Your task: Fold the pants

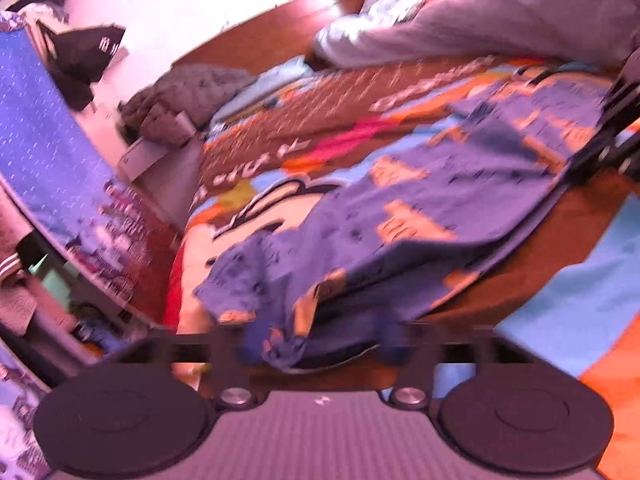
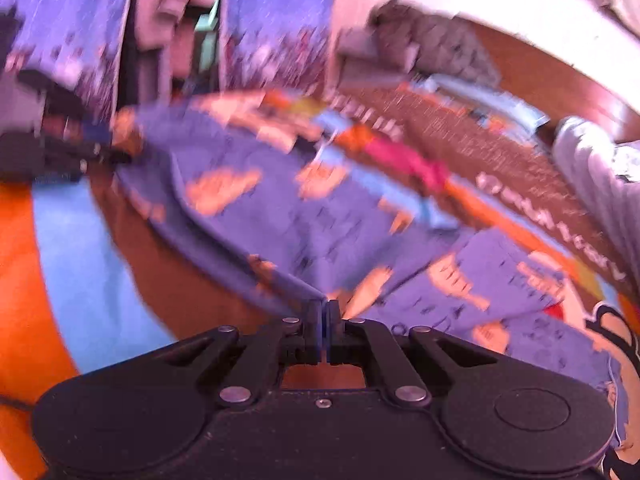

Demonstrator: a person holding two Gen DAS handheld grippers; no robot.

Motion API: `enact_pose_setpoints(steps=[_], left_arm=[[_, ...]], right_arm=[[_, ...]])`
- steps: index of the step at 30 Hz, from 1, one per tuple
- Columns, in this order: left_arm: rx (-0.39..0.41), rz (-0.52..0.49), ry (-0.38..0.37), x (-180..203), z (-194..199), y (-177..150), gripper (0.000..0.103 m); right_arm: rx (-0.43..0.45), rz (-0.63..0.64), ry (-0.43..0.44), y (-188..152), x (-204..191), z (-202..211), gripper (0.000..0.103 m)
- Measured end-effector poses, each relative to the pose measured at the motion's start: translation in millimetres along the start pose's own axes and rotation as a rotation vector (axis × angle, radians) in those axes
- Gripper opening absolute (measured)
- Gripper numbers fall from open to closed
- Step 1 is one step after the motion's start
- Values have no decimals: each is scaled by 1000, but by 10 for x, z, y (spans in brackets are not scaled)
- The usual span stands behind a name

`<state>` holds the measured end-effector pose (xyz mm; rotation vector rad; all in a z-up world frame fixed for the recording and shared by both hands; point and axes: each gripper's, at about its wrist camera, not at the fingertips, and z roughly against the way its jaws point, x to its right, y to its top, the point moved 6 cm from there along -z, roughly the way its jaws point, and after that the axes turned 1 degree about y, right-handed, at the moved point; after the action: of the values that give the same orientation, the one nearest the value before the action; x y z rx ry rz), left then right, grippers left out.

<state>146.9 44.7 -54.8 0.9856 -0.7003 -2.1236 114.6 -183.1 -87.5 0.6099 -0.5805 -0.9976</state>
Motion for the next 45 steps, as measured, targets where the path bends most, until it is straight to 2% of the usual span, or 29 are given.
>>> enact_pose_setpoints(steps=[1,3,5,7,9,10,14,15,16,17,20,21,24,27,29,30,32,34,35,37,38,39,41,43,45], left_arm=[[31,6,-9,-12,55,14,80],[70,62,-39,-59,160,60,84],[100,148,-88,-120,239,124,90],[132,205,-126,-153,275,239,92],[138,249,-129,-182,258,353,94],[131,284,-132,-212,220,398,95],[24,494,-148,-435,-32,386,94],[-8,539,-126,-505,-100,338,89],[-32,573,-98,-566,-135,274,79],[-45,591,-64,-635,-147,209,76],[-57,608,36,-828,-105,35,74],[-66,622,45,-884,-87,-33,74],[-94,717,-2,-1018,-40,-238,73],[-98,802,-79,-1088,-41,-376,67],[-82,816,-115,-1095,-35,-401,65],[-82,807,-137,-1083,-45,-390,61],[-141,804,-183,-1037,-98,-385,59],[-202,893,-286,-1020,-173,-455,59],[-214,975,-354,-1028,-211,-503,59],[-224,1115,-433,-1063,-279,-586,58],[-223,1166,-437,-1089,-313,-627,56],[-219,1188,-417,-1119,-327,-670,48],[-212,1159,-362,-1153,-345,-692,41],[-197,1132,-336,-1169,-336,-690,25],[-175,1123,-319,-1182,-323,-681,21]], right_arm=[[-18,20,-10,-19,-23,-25,4],[6,48,-47,2,-48,18,19],[56,45,-88,11,-42,120,63],[99,-5,-121,-20,13,243,76],[126,-85,-159,-102,109,341,82],[135,-133,-181,-144,166,385,87],[165,-314,-188,-279,389,498,89],[167,-345,-185,-310,425,506,89],[169,-372,-182,-331,455,511,89],[174,-391,-177,-342,480,515,89],[183,-402,-181,-353,493,518,89],[184,-398,-186,-357,482,516,89],[179,-366,-195,-359,424,510,89],[184,-315,-212,-304,352,508,87],[213,-270,-215,-190,298,508,86],[227,-250,-209,-107,277,500,86],[243,-211,-215,59,229,458,84],[240,-182,-214,193,170,364,82],[229,-178,-204,227,135,295,80],[190,-174,-181,225,44,161,75],[162,-151,-183,208,-2,109,73],[141,-120,-196,210,-53,76,72],[150,-75,-212,225,-127,83,72],[150,-45,-221,224,-185,67,73],[131,-26,-236,222,-219,21,73]])
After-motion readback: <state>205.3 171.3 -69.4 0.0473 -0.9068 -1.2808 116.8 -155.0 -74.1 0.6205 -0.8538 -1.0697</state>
